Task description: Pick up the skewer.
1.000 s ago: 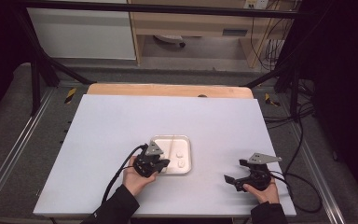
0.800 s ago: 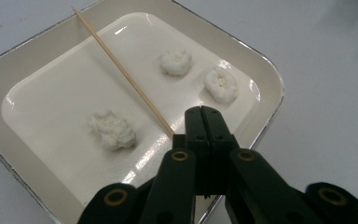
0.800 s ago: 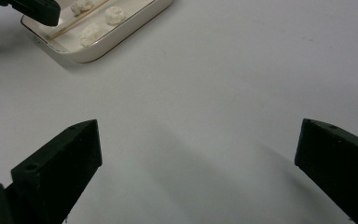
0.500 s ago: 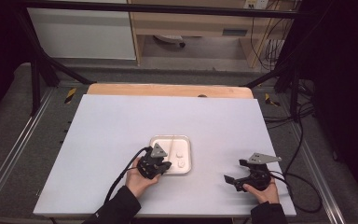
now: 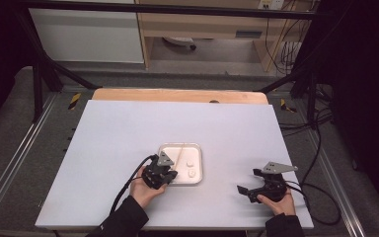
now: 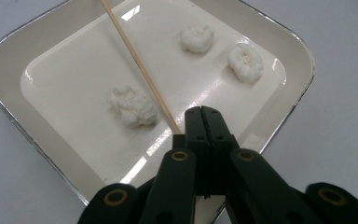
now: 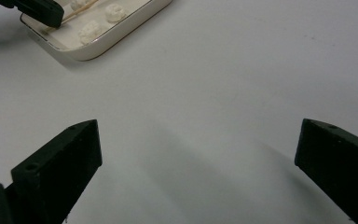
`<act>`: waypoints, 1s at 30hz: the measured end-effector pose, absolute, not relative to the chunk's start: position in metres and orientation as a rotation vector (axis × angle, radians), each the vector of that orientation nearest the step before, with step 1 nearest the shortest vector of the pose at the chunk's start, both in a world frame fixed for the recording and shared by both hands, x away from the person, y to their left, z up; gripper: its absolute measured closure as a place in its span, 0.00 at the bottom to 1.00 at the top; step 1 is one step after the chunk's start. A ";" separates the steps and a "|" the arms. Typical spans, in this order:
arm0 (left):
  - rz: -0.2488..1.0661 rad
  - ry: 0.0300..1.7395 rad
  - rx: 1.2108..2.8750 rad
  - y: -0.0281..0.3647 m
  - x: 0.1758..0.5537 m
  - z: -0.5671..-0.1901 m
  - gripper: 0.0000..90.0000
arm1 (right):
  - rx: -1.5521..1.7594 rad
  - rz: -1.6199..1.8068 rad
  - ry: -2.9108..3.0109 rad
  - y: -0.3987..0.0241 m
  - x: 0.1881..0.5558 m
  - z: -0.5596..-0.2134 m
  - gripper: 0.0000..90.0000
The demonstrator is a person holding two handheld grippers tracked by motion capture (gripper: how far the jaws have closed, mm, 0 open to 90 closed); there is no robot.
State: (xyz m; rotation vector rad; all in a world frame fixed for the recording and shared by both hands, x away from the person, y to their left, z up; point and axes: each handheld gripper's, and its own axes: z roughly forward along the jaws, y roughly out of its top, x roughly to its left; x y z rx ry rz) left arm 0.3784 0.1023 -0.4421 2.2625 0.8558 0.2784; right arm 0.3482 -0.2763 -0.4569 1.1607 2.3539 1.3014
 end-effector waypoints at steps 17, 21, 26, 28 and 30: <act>0.360 0.948 2.172 0.096 0.395 -0.420 0.78 | 1.155 1.302 2.357 -0.276 0.349 -0.457 0.01; 0.398 0.991 2.183 0.087 0.402 -0.424 0.76 | 1.156 1.307 2.357 -0.276 0.349 -0.457 0.01; 0.451 1.016 2.216 0.076 0.410 -0.431 0.78 | 1.156 1.310 2.356 -0.276 0.349 -0.457 0.01; 0.454 1.039 2.216 0.072 0.413 -0.434 0.80 | 1.157 1.312 2.356 -0.276 0.349 -0.457 0.01; 0.462 1.047 2.215 0.071 0.413 -0.435 0.82 | 1.157 1.313 2.356 -0.276 0.349 -0.457 0.01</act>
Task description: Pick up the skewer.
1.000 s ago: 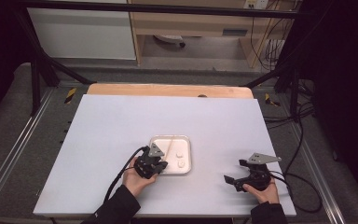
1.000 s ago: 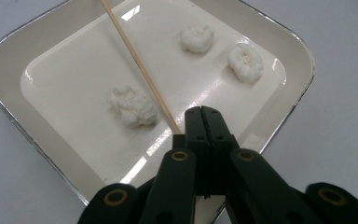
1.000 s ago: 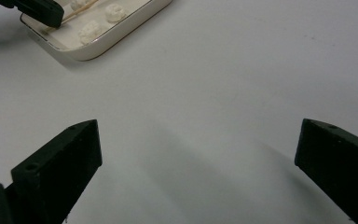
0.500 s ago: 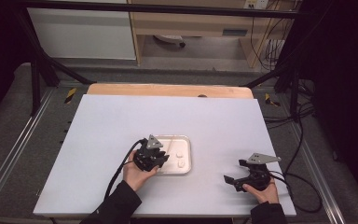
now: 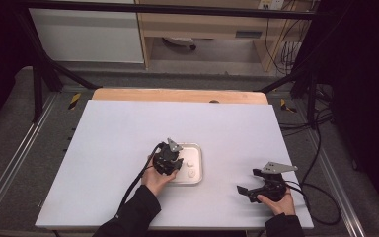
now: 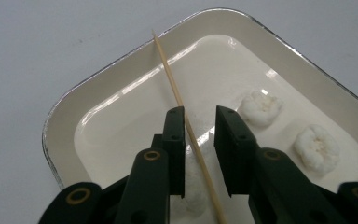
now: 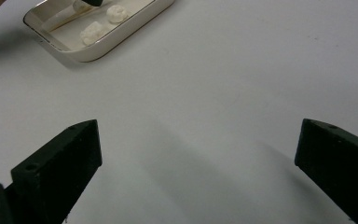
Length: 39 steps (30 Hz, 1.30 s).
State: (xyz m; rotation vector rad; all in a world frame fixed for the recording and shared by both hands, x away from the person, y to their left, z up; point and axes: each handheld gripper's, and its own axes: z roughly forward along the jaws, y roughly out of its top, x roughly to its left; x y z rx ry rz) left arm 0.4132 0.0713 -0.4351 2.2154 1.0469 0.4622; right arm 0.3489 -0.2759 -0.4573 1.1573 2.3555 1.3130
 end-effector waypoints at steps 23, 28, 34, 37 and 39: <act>0.450 1.144 2.190 0.068 0.415 -0.440 0.93 | 1.159 1.319 2.359 -0.275 0.349 -0.457 0.01; 0.456 1.165 2.173 0.067 0.416 -0.441 0.98 | 1.158 1.320 2.360 -0.275 0.349 -0.458 0.01; 0.459 1.159 2.164 0.067 0.415 -0.441 0.98 | 1.157 1.319 2.359 -0.275 0.349 -0.457 0.01; 0.454 1.147 2.160 0.068 0.414 -0.439 0.98 | 1.158 1.320 2.360 -0.275 0.349 -0.457 0.01; 0.454 1.138 2.152 0.069 0.413 -0.437 0.98 | 1.156 1.320 2.359 -0.275 0.349 -0.457 0.01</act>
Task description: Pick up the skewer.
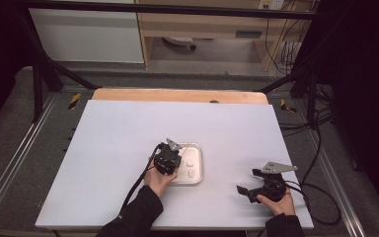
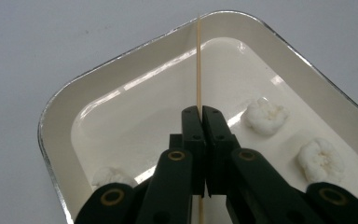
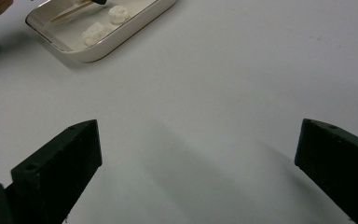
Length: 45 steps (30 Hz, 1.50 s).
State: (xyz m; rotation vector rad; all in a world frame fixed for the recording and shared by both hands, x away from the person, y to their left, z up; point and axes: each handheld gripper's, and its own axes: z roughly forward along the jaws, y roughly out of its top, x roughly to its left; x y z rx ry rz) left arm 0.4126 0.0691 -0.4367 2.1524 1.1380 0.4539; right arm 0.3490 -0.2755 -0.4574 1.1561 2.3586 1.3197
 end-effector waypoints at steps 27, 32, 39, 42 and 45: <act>0.316 0.704 2.315 0.102 0.392 -0.390 0.98 | 0.923 1.130 2.388 -0.242 0.346 -0.435 0.01; 0.293 0.662 2.340 0.099 0.390 -0.386 0.98 | 0.807 1.027 2.401 -0.229 0.343 -0.427 0.02; 0.248 0.604 2.400 0.090 0.387 -0.381 0.98 | 0.655 0.922 2.416 -0.210 0.341 -0.417 0.04; 0.240 0.577 2.418 0.083 0.385 -0.378 0.98 | 0.601 0.885 2.420 -0.203 0.341 -0.414 0.04; 0.233 0.564 2.424 0.079 0.384 -0.377 0.98 | 0.555 0.850 2.425 -0.197 0.342 -0.412 0.05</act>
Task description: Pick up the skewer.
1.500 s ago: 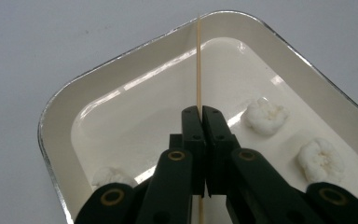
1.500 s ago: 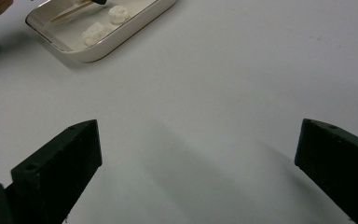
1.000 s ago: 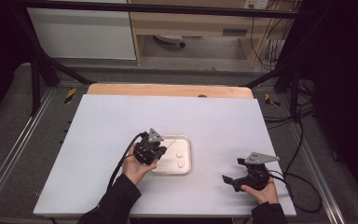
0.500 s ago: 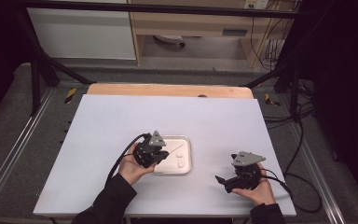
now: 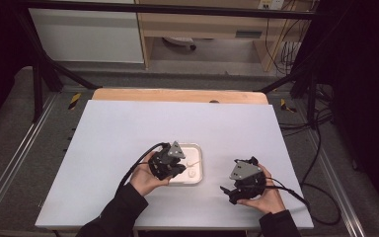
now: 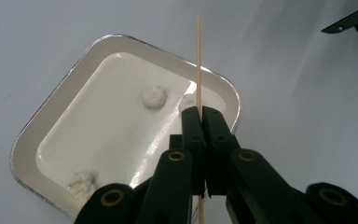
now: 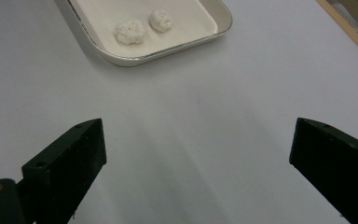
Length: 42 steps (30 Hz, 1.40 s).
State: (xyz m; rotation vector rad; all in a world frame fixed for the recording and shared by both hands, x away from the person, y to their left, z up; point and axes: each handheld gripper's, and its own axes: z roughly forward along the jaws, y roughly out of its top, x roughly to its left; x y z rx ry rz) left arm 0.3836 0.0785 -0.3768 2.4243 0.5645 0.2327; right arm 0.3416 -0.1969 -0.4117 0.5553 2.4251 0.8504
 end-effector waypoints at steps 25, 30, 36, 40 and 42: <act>0.179 0.435 2.537 0.030 0.377 -0.374 0.98 | 0.025 0.589 2.390 -0.160 0.337 -0.406 0.31; 0.175 0.429 2.552 0.024 0.376 -0.375 0.98 | -0.069 0.581 2.376 -0.158 0.337 -0.408 0.44; 0.162 0.425 2.553 0.017 0.376 -0.377 0.98 | -0.153 0.552 2.357 -0.157 0.336 -0.410 0.56; 0.154 0.411 2.568 0.010 0.376 -0.379 0.98 | -0.200 0.526 2.349 -0.156 0.335 -0.412 0.64; 0.152 0.402 2.575 0.008 0.376 -0.380 0.98 | -0.232 0.512 2.351 -0.155 0.335 -0.414 0.67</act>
